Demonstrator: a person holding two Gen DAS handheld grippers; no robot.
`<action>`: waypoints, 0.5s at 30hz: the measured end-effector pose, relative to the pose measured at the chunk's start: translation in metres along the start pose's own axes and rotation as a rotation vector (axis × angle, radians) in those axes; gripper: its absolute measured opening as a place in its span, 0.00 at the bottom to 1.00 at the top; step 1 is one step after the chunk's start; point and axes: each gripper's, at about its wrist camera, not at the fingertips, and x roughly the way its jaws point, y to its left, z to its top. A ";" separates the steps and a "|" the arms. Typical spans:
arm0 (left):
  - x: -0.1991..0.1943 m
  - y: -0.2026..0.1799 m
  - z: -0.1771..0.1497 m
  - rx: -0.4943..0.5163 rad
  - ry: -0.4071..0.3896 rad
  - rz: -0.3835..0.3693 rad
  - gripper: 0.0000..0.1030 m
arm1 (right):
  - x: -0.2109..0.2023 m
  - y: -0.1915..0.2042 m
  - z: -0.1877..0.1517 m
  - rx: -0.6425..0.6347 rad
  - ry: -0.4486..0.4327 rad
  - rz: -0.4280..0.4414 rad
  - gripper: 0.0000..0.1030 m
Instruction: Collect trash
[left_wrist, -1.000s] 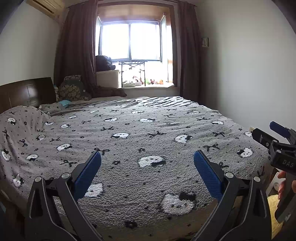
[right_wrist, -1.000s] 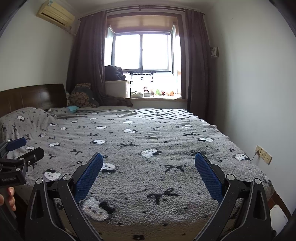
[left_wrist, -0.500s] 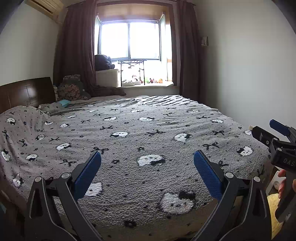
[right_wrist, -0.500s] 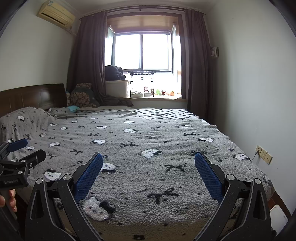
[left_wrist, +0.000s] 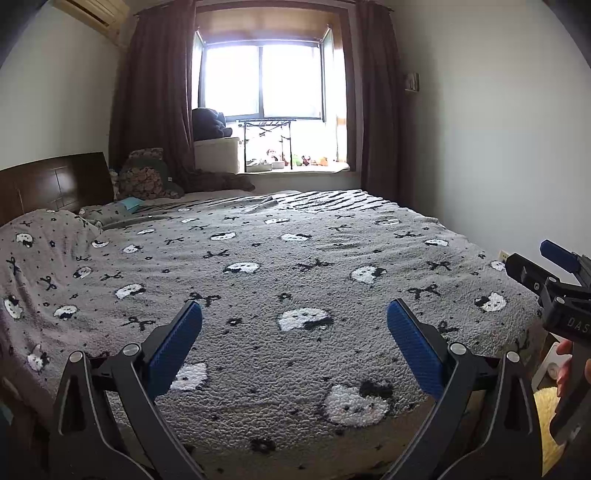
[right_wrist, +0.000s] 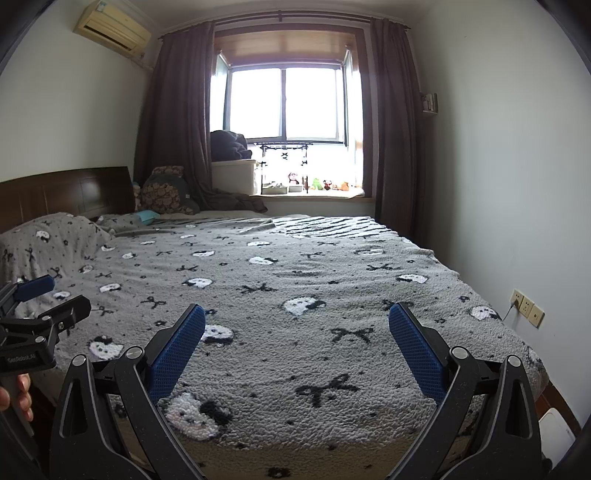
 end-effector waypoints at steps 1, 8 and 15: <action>0.000 0.000 0.000 -0.001 0.000 -0.001 0.92 | 0.000 0.000 0.000 0.001 0.000 0.000 0.97; 0.000 0.002 0.000 -0.003 0.000 -0.001 0.92 | 0.000 0.001 0.000 0.003 0.002 0.006 0.97; -0.001 0.003 0.000 -0.005 -0.001 0.006 0.92 | 0.000 0.001 0.000 0.004 0.002 0.007 0.97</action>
